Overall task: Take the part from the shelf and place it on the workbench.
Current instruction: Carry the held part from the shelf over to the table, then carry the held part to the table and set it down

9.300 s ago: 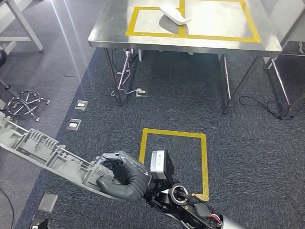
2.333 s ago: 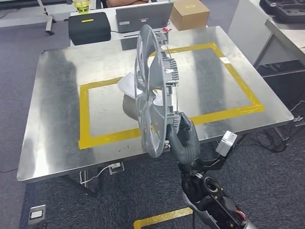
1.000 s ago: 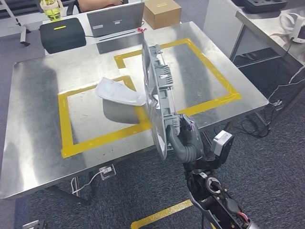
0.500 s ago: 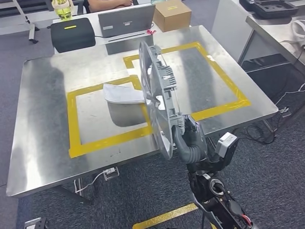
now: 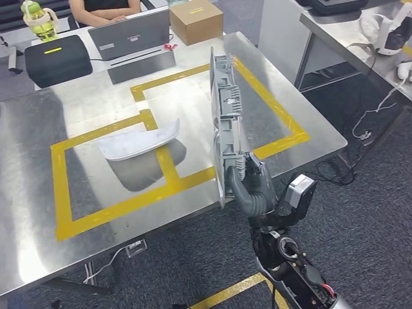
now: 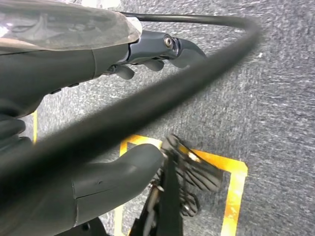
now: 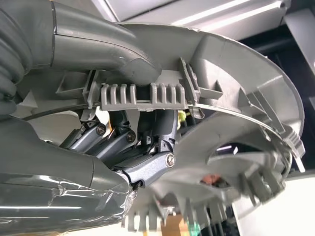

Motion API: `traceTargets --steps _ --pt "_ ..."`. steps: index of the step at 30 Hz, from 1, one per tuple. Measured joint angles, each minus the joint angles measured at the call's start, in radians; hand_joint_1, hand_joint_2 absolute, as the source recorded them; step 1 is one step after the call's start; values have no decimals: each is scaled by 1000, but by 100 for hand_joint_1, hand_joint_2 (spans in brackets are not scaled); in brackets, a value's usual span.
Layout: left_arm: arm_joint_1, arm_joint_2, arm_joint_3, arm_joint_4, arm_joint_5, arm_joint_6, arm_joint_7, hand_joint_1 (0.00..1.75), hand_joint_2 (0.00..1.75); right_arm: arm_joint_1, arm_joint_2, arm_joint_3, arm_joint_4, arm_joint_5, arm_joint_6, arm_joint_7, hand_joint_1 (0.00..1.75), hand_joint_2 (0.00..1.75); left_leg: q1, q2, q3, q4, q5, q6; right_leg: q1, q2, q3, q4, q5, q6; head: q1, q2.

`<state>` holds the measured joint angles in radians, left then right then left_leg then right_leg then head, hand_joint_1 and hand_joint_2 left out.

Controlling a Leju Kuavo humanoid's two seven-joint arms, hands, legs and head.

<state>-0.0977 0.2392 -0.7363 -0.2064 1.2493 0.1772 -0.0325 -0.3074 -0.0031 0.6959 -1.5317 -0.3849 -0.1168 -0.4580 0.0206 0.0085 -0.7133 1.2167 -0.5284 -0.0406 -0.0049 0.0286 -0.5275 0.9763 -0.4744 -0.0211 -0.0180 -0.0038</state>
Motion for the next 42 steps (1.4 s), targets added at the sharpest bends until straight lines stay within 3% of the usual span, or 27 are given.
traceTargets --steps 2,4,6,10,19,24,30,33,36,39,42 --pt "2 3 -1 0 0 1 0 0 175 0 0 0 0 -1 0 0 171 175 -10 -3 37 -144 104 16 1 9 18 -1 -12 2 -7 0" --pt "-1 7 -2 0 0 2 0 0 175 -1 0 0 0 -1 0 0 171 175 -20 -7 64 -237 146 27 1 16 23 -2 -22 9 -12 0" --pt "-3 8 -2 0 0 2 0 0 175 0 0 0 1 -1 1 0 171 175 -23 -9 70 -248 143 29 2 19 25 -4 -30 16 -15 0" --pt "-3 7 -3 0 1 2 1 0 175 0 0 0 1 -2 1 0 171 175 -19 -12 78 -254 148 19 6 12 37 -11 -34 5 -5 0" --pt "-3 1 -3 0 1 2 1 0 175 -2 0 -1 2 -2 0 0 171 175 -22 -14 84 -253 139 31 6 5 53 -34 -39 14 13 0" --pt "-3 1 -3 0 1 2 1 0 175 -2 -1 -10 2 -5 -9 -1 171 175 -22 -14 85 -253 140 33 5 5 53 -35 -37 21 14 0" --pt "-3 0 -3 0 1 2 1 0 175 -3 -1 -21 2 21 -47 2 171 175 -21 -14 87 -253 141 33 5 5 56 -35 -37 21 13 0" --pt "-3 0 -3 0 1 1 0 0 175 -16 -2 -24 3 153 -159 39 171 175 -21 -14 88 -253 141 33 7 5 56 -34 -37 21 13 0" --pt "-3 0 -4 0 -2 -6 -2 0 175 -69 -4 -22 12 423 -290 153 171 175 -21 -14 88 -254 141 32 7 5 56 -34 -37 21 12 0" --pt "-4 -1 -8 0 -10 -15 -8 0 175 -147 -4 -12 49 652 -309 275 171 175 -21 -14 88 -254 142 32 8 5 57 -34 -37 21 12 0" --pt "-4 -2 -12 0 -19 -28 -15 0 175 -236 1 5 119 802 -292 362 171 175 -20 -14 88 -254 142 31 8 4 58 -34 -37 21 12 0"
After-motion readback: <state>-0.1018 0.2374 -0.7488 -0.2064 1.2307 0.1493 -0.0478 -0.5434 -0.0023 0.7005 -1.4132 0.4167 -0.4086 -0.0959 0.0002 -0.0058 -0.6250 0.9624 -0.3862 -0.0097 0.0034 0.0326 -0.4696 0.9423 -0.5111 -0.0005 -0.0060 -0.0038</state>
